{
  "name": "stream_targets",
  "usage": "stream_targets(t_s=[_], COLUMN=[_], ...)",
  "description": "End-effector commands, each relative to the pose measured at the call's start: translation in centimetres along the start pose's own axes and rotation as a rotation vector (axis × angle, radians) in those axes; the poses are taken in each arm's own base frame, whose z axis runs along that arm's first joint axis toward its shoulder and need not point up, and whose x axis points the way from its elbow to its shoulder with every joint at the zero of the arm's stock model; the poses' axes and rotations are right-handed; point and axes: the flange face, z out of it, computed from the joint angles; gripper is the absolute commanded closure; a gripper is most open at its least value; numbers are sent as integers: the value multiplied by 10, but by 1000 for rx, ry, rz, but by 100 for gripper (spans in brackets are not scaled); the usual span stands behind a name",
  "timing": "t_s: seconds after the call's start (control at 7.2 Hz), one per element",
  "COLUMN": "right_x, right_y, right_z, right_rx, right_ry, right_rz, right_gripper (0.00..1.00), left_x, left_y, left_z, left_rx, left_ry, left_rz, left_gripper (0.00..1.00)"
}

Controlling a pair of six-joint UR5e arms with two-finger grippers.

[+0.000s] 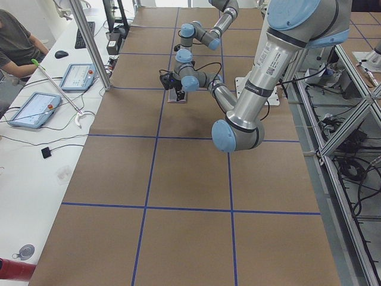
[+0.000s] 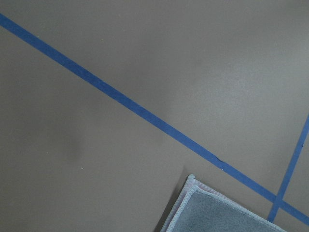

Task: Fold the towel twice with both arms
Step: 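Move the right gripper to the folded towel's end nearest it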

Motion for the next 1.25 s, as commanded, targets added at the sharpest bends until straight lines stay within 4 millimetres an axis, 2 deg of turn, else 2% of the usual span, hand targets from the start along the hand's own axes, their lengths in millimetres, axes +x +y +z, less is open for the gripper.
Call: stream_targets(t_s=[0.0,0.28,0.56,0.83,0.97,1.11], right_x=[2,7,7,6,6,5], right_y=[2,5,5,5,5,5], right_z=[8,13,13,12,12,11], right_rx=[9,11,11,11,19,20], right_ry=[9,18,18,14,9,4], right_rz=[9,8,20,24,25,28], right_gripper=[43,46,54,77,85,89], left_x=[0,0,-1,-1,1,2], left_y=[1,1,3,4,5,6], left_z=[1,1,3,4,3,2], left_rx=[1,1,0,0,-2,-2], left_ry=[-1,-1,-6,-5,-2,-2], left_rz=[-1,-1,-4,-6,-6,-7], left_gripper=[0,0,0,0,0,0])
